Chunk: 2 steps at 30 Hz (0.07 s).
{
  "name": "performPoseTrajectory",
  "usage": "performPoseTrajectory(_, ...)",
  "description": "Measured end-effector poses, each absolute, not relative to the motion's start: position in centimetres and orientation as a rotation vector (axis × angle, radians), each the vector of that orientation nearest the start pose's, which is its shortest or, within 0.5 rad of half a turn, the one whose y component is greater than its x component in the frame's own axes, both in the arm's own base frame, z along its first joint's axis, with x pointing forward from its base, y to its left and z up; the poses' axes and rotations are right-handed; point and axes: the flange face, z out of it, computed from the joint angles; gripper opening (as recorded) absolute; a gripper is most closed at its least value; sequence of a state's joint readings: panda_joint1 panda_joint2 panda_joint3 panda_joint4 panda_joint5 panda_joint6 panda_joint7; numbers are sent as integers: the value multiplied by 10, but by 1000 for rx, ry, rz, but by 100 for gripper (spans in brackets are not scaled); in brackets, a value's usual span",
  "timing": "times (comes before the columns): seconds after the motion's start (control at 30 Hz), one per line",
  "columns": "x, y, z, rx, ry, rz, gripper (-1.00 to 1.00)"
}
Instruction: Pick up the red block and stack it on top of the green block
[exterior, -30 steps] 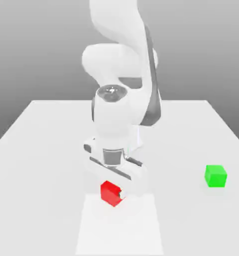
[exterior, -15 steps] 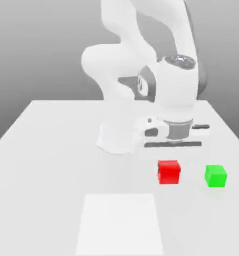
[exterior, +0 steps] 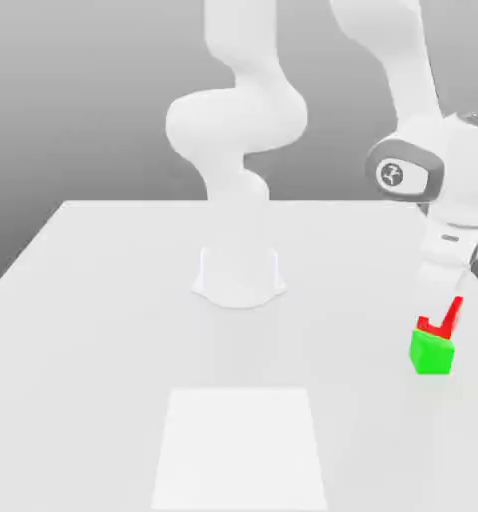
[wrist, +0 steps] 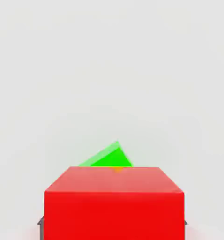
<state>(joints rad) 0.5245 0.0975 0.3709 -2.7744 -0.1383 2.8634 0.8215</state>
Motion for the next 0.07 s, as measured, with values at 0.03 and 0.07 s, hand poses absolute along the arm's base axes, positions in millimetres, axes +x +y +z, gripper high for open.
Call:
performPoseTrajectory(0.03,230,306,186,-3126,-322,-4,100)
performPoseTrajectory(0.07,230,306,186,-3126,-322,-4,100)
